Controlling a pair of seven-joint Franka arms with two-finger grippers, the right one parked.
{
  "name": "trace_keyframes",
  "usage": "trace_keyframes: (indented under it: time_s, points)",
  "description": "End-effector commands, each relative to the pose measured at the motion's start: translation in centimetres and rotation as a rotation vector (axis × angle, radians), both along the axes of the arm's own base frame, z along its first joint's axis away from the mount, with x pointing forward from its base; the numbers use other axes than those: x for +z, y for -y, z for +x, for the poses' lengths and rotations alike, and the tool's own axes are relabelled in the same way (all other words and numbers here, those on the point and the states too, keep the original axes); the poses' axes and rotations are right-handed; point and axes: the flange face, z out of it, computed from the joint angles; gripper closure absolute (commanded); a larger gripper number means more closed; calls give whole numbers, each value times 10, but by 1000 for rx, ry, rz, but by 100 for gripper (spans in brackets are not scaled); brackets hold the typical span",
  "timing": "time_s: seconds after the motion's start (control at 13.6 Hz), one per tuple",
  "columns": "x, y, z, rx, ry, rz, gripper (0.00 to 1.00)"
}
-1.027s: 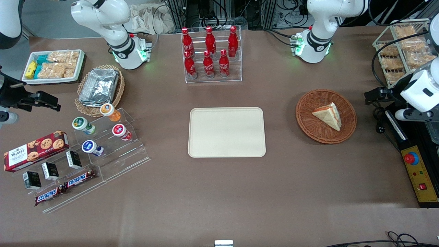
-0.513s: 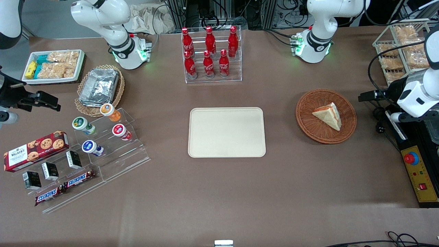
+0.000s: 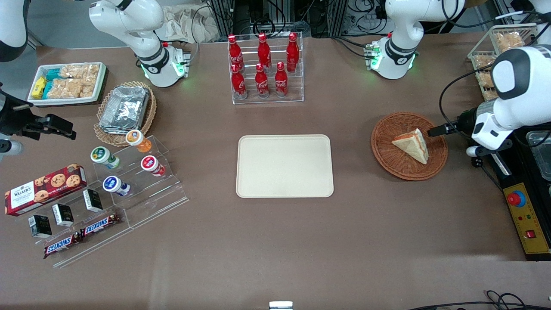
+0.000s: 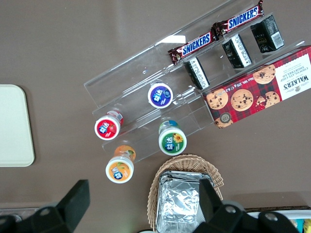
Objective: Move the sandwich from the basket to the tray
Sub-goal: 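Move the open left gripper down over the wrapped sandwich in the basket, then close the left gripper on the sandwich's wrapped edge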
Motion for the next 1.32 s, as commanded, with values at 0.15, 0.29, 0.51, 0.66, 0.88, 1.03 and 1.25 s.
trace_keyframes:
  time_s: [0.15,0.29,0.51,0.66,0.88,1.03,1.25]
  points:
    - [-39,0,-22,214,-16,-19,0]
    - [-65,1,-33,308,-12,13,0]
    - [-103,3,-35,450,-74,47,0]
    - [-119,5,-34,496,-95,36,1]
    - [-140,7,-33,532,-110,34,1]
    - [-147,7,-32,539,-109,41,2]
    - [-146,7,-31,544,-106,41,26]
